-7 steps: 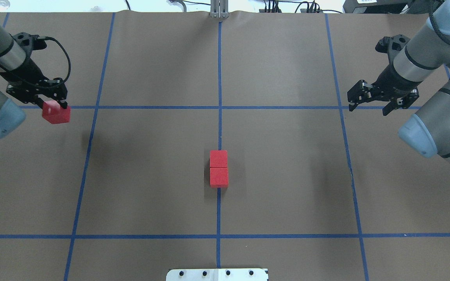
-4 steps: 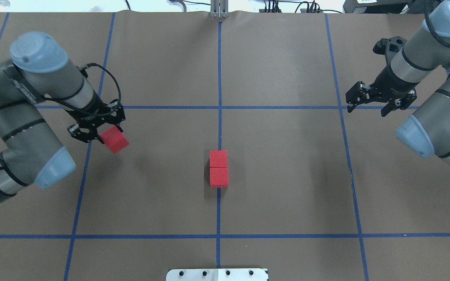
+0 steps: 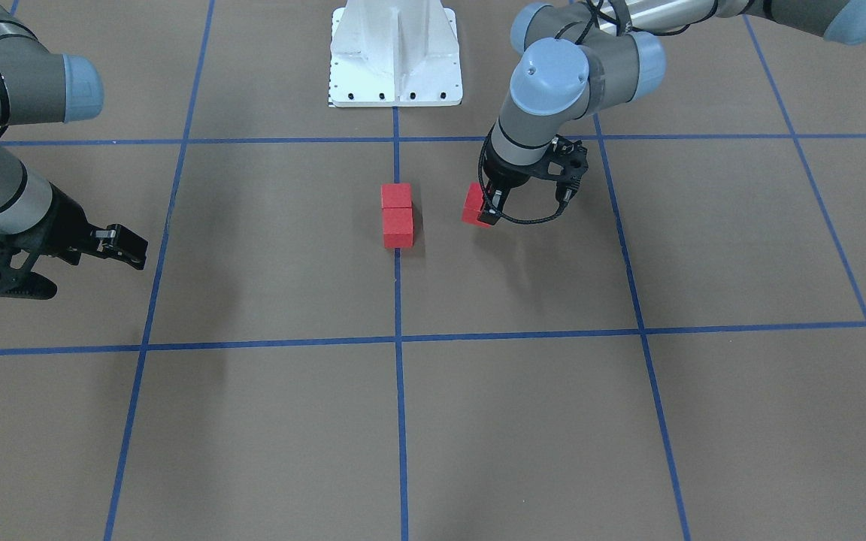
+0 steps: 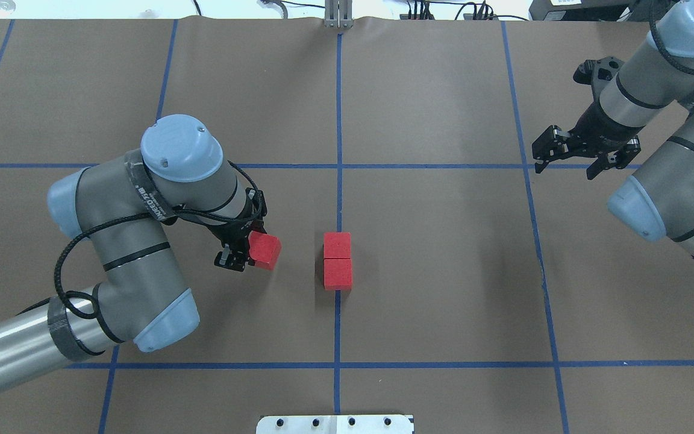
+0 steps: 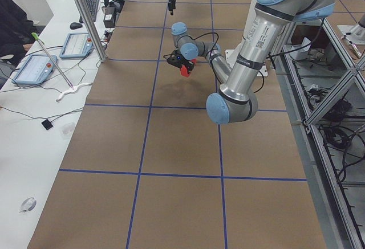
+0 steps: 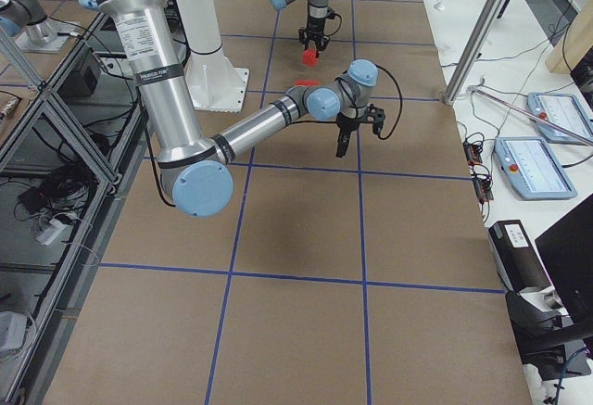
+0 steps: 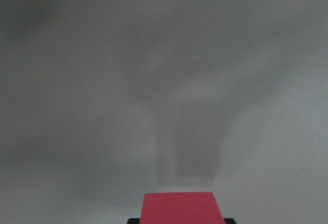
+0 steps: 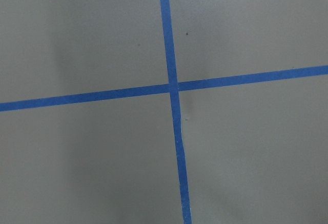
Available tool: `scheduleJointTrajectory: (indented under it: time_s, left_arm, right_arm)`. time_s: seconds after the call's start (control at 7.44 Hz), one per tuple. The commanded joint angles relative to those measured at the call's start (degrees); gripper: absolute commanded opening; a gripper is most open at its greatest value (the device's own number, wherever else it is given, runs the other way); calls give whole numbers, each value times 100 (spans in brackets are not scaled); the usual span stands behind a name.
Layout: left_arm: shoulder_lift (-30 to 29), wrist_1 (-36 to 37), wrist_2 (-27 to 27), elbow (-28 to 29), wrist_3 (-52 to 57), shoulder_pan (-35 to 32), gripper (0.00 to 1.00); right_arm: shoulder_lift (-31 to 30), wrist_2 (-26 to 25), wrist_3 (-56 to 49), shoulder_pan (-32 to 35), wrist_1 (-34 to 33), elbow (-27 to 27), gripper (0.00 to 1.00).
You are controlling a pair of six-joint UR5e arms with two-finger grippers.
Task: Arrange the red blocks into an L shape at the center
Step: 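Carry the red cube with the left gripper to the center pair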
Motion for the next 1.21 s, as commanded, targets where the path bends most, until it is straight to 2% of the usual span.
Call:
scheduleJointTrajectory:
  time_s: [0.0,0.27,0.54,0.81,1.08]
  left_arm:
    - [-486,-70,37,532,-910,19,0]
    - [-637,-123,45,647,-1350,19,0]
    - [-672,-500,72,832,-1763,28,0]
    - [-908,-510,89,1051,-2132,28,0]
    - [-892,-510,107,1043,-2169,36,0]
  right_arm:
    - [-4,4,4,0,0,-16,100]
    - [-5,4,4,-9,0,-25,100]
    - [-5,4,4,0,0,-25,100]
    - [-5,4,12,0,0,-25,100]
    - [-5,4,12,0,0,-16,100]
